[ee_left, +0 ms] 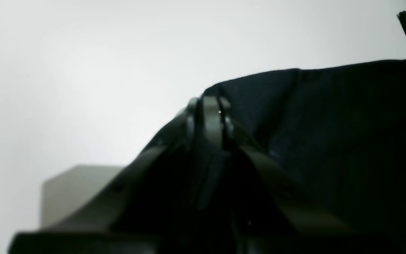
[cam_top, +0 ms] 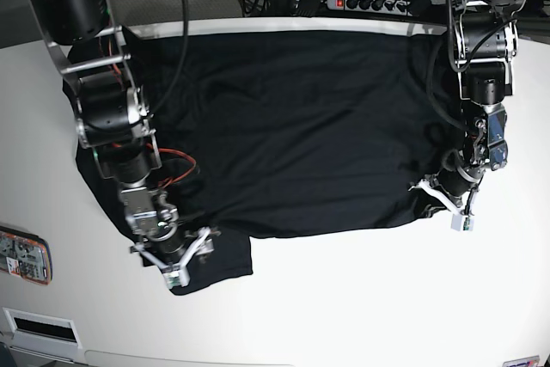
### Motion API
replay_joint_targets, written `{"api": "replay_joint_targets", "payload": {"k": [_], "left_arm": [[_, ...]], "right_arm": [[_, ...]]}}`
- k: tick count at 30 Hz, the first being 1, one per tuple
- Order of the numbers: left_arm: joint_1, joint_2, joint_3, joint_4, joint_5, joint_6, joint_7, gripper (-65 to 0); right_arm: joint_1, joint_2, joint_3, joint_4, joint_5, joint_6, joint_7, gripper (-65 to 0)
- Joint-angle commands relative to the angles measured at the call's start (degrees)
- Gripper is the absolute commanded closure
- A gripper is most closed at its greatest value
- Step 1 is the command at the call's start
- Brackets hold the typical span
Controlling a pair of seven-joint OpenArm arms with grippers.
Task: Fold the T-shirt properly
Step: 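Move the right gripper to the hem corner by the sleeve and grasp, then lift both hem corners and fold them over toward the collar edge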
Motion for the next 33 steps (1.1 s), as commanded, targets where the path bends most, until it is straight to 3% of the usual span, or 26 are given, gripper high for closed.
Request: {"api": "replay_joint_targets", "payload": {"k": [1, 8, 11, 24, 25, 27, 28, 30, 33], "left_arm": [[0.61, -0.05, 0.53, -0.63, 4.1, 1.03, 6.62, 0.0], [2.63, -0.05, 0.53, 2.09, 4.1, 1.03, 6.88, 0.0], [4.56, -0.05, 0.53, 6.05, 4.1, 1.03, 6.97, 0.0], [5.88, -0.05, 0.35, 8.78, 4.1, 1.03, 6.97, 0.0], [5.88, -0.05, 0.35, 8.78, 4.1, 1.03, 6.97, 0.0], [5.88, -0.05, 0.35, 8.78, 4.1, 1.03, 6.97, 0.0], [5.88, -0.05, 0.35, 8.78, 4.1, 1.03, 6.97, 0.0], [5.88, -0.05, 0.35, 8.78, 4.1, 1.03, 6.97, 0.0], [6.32, -0.05, 0.35, 8.78, 4.1, 1.03, 7.06, 0.0]], "right_arm": [[2.61, -0.83, -1.02, 0.71, -0.25, 0.15, 0.42, -44.3], [2.61, -1.53, 4.07, 0.63, -0.25, 0.15, 0.33, -44.3], [2.61, -0.3, 6.18, 0.63, -0.25, 0.15, -0.46, -44.3], [2.61, 0.05, 6.01, 0.54, -0.43, 0.15, -2.22, -43.6], [2.61, 0.05, 5.92, 0.54, -0.52, 0.5, -3.71, -40.9], [2.61, -0.12, 6.01, 0.71, -0.52, 4.63, -7.23, -28.8], [2.61, -0.21, 6.01, 0.98, -0.52, 7.09, -8.46, -19.5], [2.61, -0.21, 6.01, 1.07, -0.52, 8.15, -10.04, -0.5], [2.61, -0.21, 6.18, 1.15, -0.52, 8.06, -10.31, 0.0]]}}
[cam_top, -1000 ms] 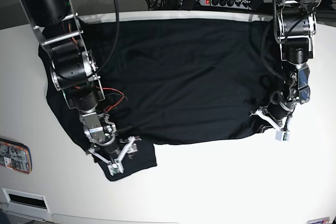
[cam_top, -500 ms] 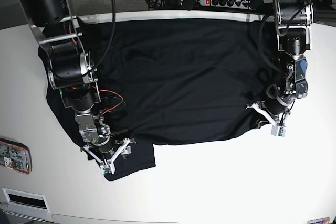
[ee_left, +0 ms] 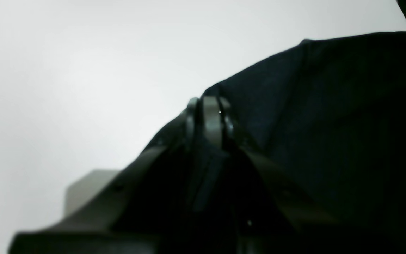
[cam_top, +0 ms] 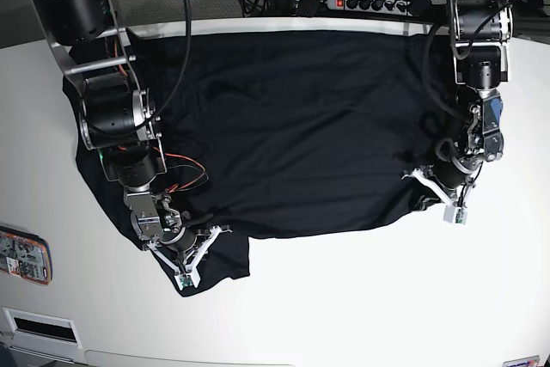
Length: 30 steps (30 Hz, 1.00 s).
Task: Fold the T-shirt properly
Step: 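Lift both hem corners and fold them over toward the collar edge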
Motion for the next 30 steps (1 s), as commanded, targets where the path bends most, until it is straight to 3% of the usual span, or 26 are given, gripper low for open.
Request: {"api": "replay_joint_targets", "payload": {"k": [1, 8, 14, 21, 30], "left_arm": [[1.14, -0.16, 0.35, -0.27, 3.36, 0.36, 5.55, 0.0], [1.14, -0.16, 0.35, -0.27, 3.36, 0.36, 5.55, 0.0], [0.97, -1.66, 0.26, -0.1, 3.36, 0.36, 5.55, 0.0], [0.79, -3.15, 0.26, -0.1, 3.36, 0.36, 5.46, 0.0], [-1.23, -6.76, 0.26, -0.01, 3.36, 0.36, 5.37, 0.0]], "right_arm": [[1.48, -0.08, 0.04, 0.54, -0.14, 0.39, -0.95, 0.0], [-1.25, 0.1, 0.22, 10.04, -0.06, 0.39, -1.66, 0.0], [-9.69, 0.1, 0.31, 22.87, -0.06, 0.39, -7.72, 0.0], [-10.92, 0.18, 0.66, 33.86, 0.03, 0.39, -13.08, 0.0], [-11.01, 0.27, 8.04, 39.49, -0.06, 0.39, -15.72, 0.0]]}}
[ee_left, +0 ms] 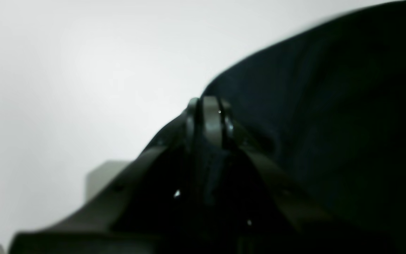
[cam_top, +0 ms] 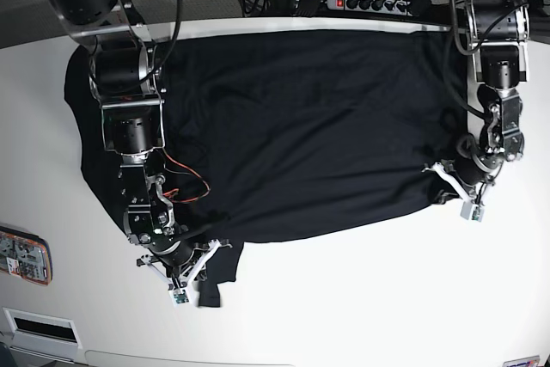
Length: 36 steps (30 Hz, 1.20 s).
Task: Fold the T-shirt properly
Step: 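Lift both hem corners and fold them over toward the collar edge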
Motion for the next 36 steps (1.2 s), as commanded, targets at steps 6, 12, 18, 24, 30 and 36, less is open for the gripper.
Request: {"api": "replay_joint_targets", "payload": {"k": [6, 12, 18, 24, 30, 36], "left_arm": [[-2.31, -2.92, 0.02, -0.07, 2.25, 1.67, 2.86, 0.0], [-2.67, -3.8, 0.02, 0.01, 2.07, 1.67, 2.86, 0.0], [1.03, -3.63, 0.02, 8.1, 1.98, 1.67, 2.86, 0.0], [9.11, -0.55, -4.02, 25.68, 1.98, 1.67, 8.4, 0.0], [14.83, 5.34, -11.5, 39.84, 2.33, 1.67, 12.53, 0.0], [21.07, 6.05, -12.11, 48.01, 2.33, 1.67, 12.62, 0.0]], "right_arm": [[2.06, 1.13, 0.61, 2.14, 0.25, 0.21, 1.35, 0.0], [-5.41, 1.92, 0.61, 9.7, 0.25, 0.21, 0.82, 0.0], [-9.19, 2.1, 2.99, 17.35, 0.25, 0.21, -1.9, 0.0], [-12.0, 2.1, 6.15, 25.87, 0.25, 0.21, -4.72, 0.0], [-17.45, 2.1, 7.91, 33.52, 0.25, 0.21, -6.74, 0.0], [-21.23, 2.1, 8.53, 43.02, 0.25, 0.21, -9.11, 0.0]]}}
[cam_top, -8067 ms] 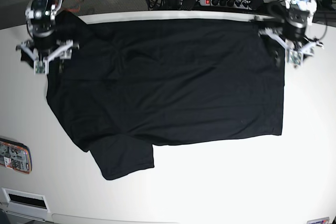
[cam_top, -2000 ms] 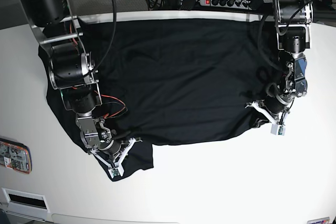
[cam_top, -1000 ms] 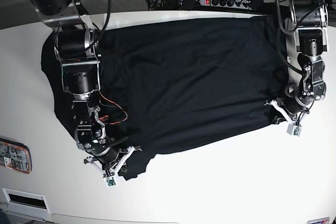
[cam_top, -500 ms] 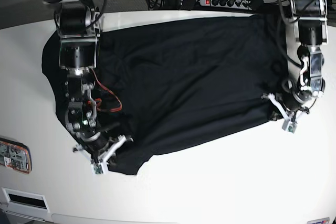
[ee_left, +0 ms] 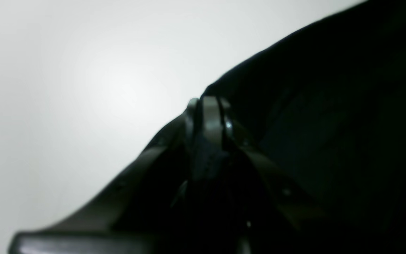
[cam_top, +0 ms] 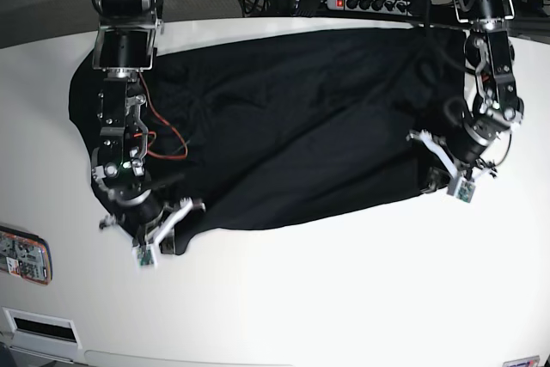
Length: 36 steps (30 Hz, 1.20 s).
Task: Fold the T-shirt properly
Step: 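Lift both hem corners and fold them over toward the collar edge, then reposition the right gripper along the folded edge and regrasp it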
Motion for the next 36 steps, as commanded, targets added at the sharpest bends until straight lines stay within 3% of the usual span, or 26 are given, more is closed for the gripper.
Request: {"api": "replay_joint_targets", "payload": {"k": [1, 12, 15, 24, 36], "left_arm": [[0.29, -0.86, -0.5, 2.27, -0.75, 0.31, -1.37, 0.0], [13.3, -0.69, -4.29, 15.81, -0.92, 0.31, -1.37, 0.0], [15.24, 1.07, -4.55, 18.36, -0.84, 0.31, -1.37, 0.0], [18.49, 3.36, -9.91, 18.62, -0.84, 0.31, -1.63, 0.0], [21.13, 3.89, -10.35, 19.5, -0.75, 0.31, -1.72, 0.0]], "right_arm": [[-0.61, 0.29, 1.03, 2.7, 0.62, 0.06, 1.82, 0.0], [-11.51, 0.29, 4.29, 17.2, 0.62, 0.06, 2.08, 0.0], [-13.62, 0.29, 5.43, 18.7, 0.62, 0.06, 2.26, 0.0], [-19.6, 0.29, 5.96, 20.11, 0.53, 0.06, 3.93, 0.0], [-24.61, 0.29, 5.96, 21.69, 0.44, 0.06, 7.35, 0.0]]}}
